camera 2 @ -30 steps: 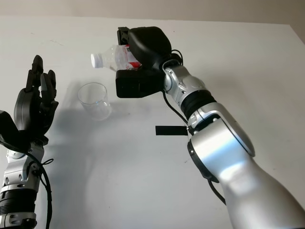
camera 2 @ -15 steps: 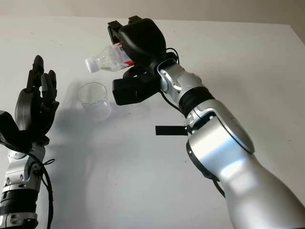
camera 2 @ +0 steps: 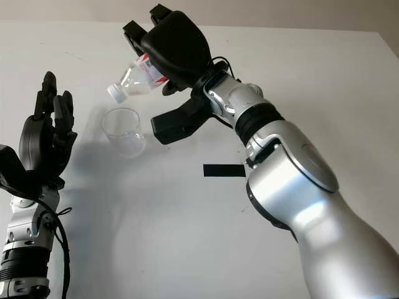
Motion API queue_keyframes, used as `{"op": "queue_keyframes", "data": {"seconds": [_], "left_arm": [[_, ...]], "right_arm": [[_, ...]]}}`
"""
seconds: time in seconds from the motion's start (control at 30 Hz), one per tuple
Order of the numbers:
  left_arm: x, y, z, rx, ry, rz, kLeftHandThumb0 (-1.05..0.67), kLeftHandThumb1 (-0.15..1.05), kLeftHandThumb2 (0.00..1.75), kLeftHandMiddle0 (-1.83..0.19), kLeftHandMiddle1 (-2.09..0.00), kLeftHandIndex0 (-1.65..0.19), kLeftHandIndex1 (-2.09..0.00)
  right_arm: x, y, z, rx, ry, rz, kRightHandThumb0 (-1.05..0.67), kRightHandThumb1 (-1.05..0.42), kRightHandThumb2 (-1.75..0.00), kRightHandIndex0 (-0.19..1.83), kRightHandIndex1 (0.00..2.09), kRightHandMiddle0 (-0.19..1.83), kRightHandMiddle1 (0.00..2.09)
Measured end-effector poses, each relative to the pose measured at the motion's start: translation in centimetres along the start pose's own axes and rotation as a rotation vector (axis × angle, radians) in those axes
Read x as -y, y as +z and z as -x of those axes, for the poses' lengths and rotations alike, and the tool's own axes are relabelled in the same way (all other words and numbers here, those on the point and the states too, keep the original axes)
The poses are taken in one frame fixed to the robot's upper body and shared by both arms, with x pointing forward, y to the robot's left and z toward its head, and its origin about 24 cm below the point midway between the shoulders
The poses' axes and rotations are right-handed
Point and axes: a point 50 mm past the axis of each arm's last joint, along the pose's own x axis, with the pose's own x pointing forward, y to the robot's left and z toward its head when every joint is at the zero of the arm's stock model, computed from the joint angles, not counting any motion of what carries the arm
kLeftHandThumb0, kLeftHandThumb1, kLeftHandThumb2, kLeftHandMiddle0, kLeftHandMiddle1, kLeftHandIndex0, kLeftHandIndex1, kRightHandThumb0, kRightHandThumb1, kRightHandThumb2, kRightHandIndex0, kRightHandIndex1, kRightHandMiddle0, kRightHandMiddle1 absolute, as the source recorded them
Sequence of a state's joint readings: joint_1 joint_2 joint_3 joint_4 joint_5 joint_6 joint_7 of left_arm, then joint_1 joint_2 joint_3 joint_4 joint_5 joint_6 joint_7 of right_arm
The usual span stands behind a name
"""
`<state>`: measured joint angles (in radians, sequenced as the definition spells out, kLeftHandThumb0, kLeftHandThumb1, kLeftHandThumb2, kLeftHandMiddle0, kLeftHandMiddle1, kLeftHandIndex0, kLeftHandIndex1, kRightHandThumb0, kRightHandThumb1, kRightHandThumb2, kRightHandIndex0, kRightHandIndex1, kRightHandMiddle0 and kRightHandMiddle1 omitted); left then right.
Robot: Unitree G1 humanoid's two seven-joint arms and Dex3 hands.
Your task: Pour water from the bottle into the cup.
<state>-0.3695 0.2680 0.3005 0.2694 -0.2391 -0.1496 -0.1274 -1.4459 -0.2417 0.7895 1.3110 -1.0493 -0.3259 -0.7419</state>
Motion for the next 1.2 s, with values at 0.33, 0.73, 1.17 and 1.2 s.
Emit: {"op": "queue_keyframes", "data": {"seconds": [0.33,0.73,1.17,1.2], "left_arm": [[0.02,0.03,0.0,0.004,-0.006,0.0,-0.72,1.05,0.64,0.07,-0.05,0.09,-0.06],[0.01,0.01,0.0,0.003,-0.005,0.0,-0.72,1.05,0.64,0.07,-0.05,0.09,-0.06],[-0.04,-0.18,0.03,-0.005,-0.002,0.0,-0.71,1.05,0.66,0.07,-0.05,0.09,-0.06],[-0.05,-0.18,0.03,-0.005,-0.001,0.0,-0.71,1.05,0.66,0.06,-0.06,0.09,-0.06]], "right_arm": [[0.07,-0.05,0.09,0.015,-0.017,0.016,-0.31,-1.04,-0.15,1.29,2.09,0.82,2.09],[-0.01,-0.13,0.22,0.023,-0.014,0.03,-0.3,-1.05,-0.14,1.26,2.09,0.76,2.09],[0.12,-0.47,0.15,-0.024,-0.007,-0.035,-0.26,-1.05,-0.24,1.09,2.09,0.47,2.09],[0.22,-0.59,0.11,-0.043,-0.01,-0.068,-0.24,-1.05,-0.27,1.09,2.09,0.52,2.09]]}}
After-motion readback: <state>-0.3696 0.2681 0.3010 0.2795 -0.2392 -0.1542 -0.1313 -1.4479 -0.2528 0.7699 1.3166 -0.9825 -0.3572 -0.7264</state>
